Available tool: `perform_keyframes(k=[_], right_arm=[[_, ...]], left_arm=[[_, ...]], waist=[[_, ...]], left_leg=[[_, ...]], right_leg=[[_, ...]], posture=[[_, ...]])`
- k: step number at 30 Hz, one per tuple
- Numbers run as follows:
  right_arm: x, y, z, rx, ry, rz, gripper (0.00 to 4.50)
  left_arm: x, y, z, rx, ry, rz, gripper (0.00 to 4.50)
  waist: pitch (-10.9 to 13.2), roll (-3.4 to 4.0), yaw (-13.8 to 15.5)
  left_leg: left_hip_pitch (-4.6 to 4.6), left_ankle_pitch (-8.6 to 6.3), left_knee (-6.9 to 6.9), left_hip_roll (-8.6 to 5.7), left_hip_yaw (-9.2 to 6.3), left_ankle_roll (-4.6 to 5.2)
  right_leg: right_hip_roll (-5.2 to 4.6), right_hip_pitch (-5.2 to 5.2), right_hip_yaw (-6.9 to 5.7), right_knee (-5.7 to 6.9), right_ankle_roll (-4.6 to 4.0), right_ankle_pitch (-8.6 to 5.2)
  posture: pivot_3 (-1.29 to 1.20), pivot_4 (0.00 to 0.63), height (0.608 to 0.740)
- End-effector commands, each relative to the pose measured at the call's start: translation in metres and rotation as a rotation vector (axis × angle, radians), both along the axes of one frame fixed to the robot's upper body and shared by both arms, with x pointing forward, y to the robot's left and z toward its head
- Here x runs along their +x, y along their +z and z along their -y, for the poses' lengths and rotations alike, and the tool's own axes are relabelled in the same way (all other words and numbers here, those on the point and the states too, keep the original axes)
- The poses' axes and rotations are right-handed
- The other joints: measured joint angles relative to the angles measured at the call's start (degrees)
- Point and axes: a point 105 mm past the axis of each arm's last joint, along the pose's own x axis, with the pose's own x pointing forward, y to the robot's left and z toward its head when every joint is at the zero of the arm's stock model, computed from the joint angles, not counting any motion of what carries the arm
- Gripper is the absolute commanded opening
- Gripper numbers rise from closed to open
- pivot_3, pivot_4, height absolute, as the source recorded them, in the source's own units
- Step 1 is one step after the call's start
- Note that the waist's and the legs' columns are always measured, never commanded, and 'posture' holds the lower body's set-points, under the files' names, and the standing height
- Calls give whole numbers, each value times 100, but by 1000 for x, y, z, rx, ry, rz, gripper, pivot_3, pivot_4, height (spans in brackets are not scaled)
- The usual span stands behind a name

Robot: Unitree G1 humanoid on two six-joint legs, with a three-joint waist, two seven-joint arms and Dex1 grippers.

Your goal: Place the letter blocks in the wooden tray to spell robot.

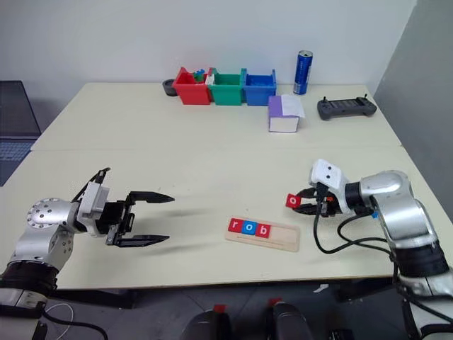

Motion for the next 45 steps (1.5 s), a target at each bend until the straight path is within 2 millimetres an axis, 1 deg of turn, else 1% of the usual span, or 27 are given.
perform_keyframes(k=[1, 4, 7, 10, 13, 16, 23, 29, 35, 45], right_arm=[[-15, 2, -14, 4, -66, 19, 1454], [-20, -11, -27, -48, -77, 2, 1454], [-16, -17, -34, -64, -95, -3, 1454], [-21, -23, -39, -84, -66, -35, 1454], [-27, -29, -41, -106, -36, -66, 1454], [-30, -35, -38, -129, -26, -86, 1454], [-26, -40, -32, -168, 8, -87, 1454], [-16, -41, -32, -181, 29, -75, 1454], [-18, -44, -35, -192, 67, -82, 1454], [-13, -43, -38, -204, 108, -71, 1454]], left_arm=[[1, 3, 4, -3, -21, 17, 4500], [1, 0, 6, -1, -29, 10, 4500], [2, -1, 9, -7, -33, 13, 4500], [2, -3, 9, -12, -32, 12, 4500], [-1, -6, 8, -11, -30, 8, 4500], [-2, -7, 7, -9, -27, 6, 4500], [-5, -8, 5, -7, -24, 4, 4500], [-5, -7, 3, -5, -20, 5, 4500], [-9, -9, 0, -2, -11, 1, 4500], [-9, -10, -1, -4, -1, 1, 4500]], waist=[[0, 0, -6], [-1, -1, -15], [0, -1, -12], [-1, -2, -6], [-1, -2, -6], [0, -2, -10], [-1, -3, -10], [-1, -3, -8], [-1, -3, -8], [0, -3, -7]], left_leg=[[-2, -6, -1, 0, 0, 10], [-2, -9, -1, 0, 1, 16], [-2, -9, -1, 0, -2, 16], [-9, -9, 0, -2, -4, 17], [-12, -9, -1, -3, -3, 17], [-12, -10, -1, -3, -2, 17], [-11, -10, -2, -2, -7, 18], [-12, -10, -3, -2, -7, 18], [-13, -10, -4, -2, -6, 18], [-13, -10, -4, -1, -7, 18]], right_leg=[[0, -1, 1, -3, 0, 0], [0, -2, 2, -4, 1, 0], [1, -1, -2, -4, 1, 0], [1, -2, -5, -9, 1, 0], [1, -3, -3, -15, 1, 0], [1, -3, -2, -16, 1, -1], [2, -3, -8, -15, 2, -1], [2, -3, -9, -15, 3, -1], [3, -3, -8, -17, 3, -1], [3, -3, -9, -17, 3, -1]], posture=[[0, 150, 740], [0, 150, 740], [0, 150, 740], [0, 150, 740], [0, 150, 740], [0, 150, 740], [0, 150, 740], [0, 150, 740], [0, 150, 740], [0, 150, 740]])
